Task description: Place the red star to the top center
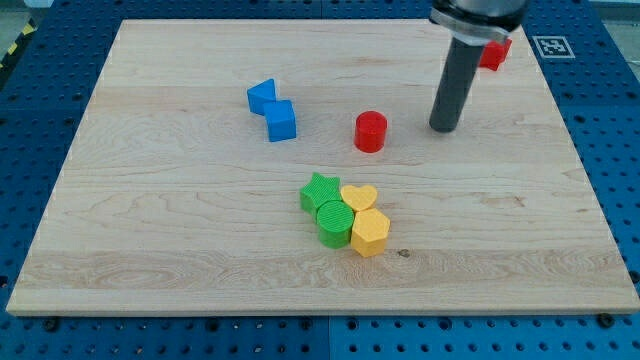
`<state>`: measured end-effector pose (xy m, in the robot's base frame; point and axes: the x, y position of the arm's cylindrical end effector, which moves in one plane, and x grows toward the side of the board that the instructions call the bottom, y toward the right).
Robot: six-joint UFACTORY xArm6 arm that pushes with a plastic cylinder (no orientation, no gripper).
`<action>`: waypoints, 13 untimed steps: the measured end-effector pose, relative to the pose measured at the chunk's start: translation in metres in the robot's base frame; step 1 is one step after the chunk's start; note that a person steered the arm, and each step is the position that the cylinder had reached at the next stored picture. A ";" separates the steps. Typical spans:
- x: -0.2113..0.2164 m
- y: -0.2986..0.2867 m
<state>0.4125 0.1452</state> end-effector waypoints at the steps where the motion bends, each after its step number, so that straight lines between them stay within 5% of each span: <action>1: 0.001 -0.040; 2: 0.001 -0.100; 4: 0.002 -0.035; 7: 0.066 -0.085; 13: 0.043 -0.133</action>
<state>0.4556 0.0119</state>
